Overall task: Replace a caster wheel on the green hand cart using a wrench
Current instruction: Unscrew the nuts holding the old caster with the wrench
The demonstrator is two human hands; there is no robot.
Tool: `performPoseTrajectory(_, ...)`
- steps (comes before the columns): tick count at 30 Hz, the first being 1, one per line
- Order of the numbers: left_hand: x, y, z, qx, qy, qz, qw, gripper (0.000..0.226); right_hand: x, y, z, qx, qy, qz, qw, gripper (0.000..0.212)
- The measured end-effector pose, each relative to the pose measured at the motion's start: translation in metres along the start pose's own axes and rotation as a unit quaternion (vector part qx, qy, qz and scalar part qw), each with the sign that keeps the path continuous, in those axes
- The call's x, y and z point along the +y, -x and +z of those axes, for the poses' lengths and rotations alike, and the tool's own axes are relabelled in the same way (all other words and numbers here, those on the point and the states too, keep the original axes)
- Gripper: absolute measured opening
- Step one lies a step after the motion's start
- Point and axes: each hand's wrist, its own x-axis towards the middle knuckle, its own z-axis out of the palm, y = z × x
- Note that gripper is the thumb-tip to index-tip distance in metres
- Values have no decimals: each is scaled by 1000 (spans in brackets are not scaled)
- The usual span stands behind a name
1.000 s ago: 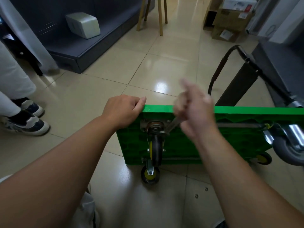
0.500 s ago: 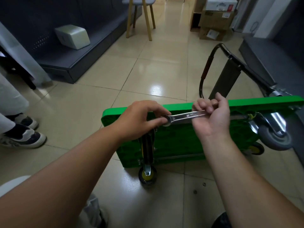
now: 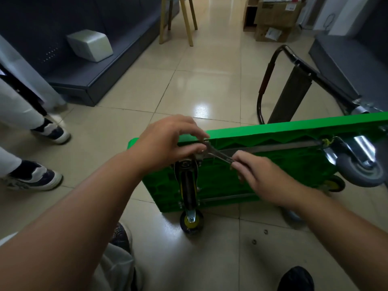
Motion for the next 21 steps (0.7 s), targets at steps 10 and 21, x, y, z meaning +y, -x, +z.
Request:
performPoseTrajectory(10,-33,19,12,-68,-100,-133,984,47,34,1,133,164,-170,64,970,33)
performPoseTrajectory(21,-36,14,16,-56,-108,-170,978,55,18,-48,170,230,-283,87,927,39)
